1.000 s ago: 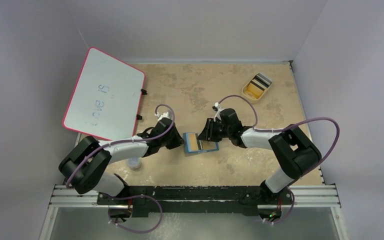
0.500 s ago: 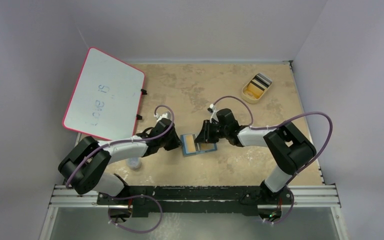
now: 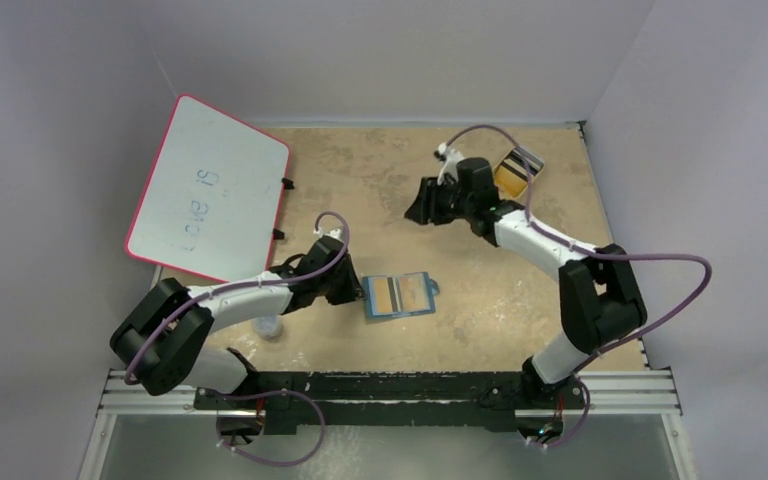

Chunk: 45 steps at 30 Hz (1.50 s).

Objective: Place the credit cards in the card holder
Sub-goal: Insert the credit card into the card holder.

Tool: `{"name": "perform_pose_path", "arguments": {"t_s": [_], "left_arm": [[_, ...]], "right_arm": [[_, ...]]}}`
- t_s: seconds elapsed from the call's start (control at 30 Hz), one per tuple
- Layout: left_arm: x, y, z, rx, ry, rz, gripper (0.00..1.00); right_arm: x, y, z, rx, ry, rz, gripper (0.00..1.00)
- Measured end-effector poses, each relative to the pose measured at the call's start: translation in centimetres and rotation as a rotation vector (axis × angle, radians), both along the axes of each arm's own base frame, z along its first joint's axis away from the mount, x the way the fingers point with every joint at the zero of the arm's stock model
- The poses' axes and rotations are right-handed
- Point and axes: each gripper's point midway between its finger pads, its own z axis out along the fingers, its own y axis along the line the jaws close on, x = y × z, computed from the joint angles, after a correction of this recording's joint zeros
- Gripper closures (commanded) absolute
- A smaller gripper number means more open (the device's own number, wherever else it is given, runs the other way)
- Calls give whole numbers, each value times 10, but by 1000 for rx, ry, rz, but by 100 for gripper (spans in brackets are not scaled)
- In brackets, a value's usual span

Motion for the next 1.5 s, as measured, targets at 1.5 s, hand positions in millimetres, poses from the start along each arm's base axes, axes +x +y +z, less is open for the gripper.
{"name": "perform_pose_path", "arguments": {"t_s": [1.5], "left_arm": [[-15,-2,15,3,9,-123,100]], "right_arm": [[194,-314,-60,-1242,-144,-263,23]]}}
